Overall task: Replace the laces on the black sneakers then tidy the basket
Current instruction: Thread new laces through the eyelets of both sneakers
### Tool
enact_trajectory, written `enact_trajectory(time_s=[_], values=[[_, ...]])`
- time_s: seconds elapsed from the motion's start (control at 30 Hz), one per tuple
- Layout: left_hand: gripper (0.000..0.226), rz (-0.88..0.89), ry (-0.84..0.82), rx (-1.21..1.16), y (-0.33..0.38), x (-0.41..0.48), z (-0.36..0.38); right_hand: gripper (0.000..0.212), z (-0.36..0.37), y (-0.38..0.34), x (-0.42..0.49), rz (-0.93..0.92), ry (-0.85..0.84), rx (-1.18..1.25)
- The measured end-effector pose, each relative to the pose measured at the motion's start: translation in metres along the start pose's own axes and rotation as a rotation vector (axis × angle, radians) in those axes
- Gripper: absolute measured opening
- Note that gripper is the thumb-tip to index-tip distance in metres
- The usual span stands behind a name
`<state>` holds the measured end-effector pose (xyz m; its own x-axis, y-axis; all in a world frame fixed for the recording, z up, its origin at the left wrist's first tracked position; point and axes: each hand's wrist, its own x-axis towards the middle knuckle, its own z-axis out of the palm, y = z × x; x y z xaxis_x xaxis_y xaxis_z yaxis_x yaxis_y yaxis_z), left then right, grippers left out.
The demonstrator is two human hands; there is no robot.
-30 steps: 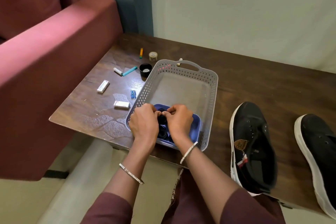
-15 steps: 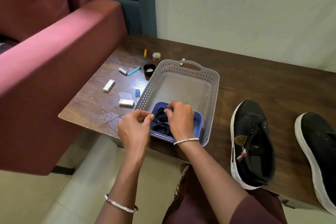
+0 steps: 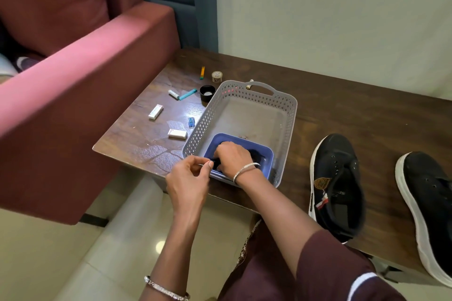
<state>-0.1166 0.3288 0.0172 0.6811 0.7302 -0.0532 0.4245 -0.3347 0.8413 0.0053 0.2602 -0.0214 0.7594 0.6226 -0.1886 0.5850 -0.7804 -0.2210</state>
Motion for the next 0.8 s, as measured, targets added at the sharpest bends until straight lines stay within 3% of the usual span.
enact_trajectory(time_s=[0.17, 0.47, 0.57, 0.8], values=[[0.008, 0.025, -0.022, -0.018, 0.004, -0.008, 0.0, 0.027, -0.004, 0.005, -0.004, 0.105, 0.014, 0.195], [0.016, 0.192, -0.042, -0.169, 0.048, -0.047, -0.021, 0.036, -0.078, 0.023, -0.124, 0.142, 0.451, 0.844], [0.024, 0.264, -0.203, -0.204, 0.061, -0.07, -0.026, 0.037, -0.1, 0.022, -0.187, 0.109, 0.521, 1.071], [0.027, 0.186, -0.941, -0.52, 0.093, -0.169, -0.056, 0.033, -0.117, 0.024, -0.311, 0.099, 0.643, 1.512]])
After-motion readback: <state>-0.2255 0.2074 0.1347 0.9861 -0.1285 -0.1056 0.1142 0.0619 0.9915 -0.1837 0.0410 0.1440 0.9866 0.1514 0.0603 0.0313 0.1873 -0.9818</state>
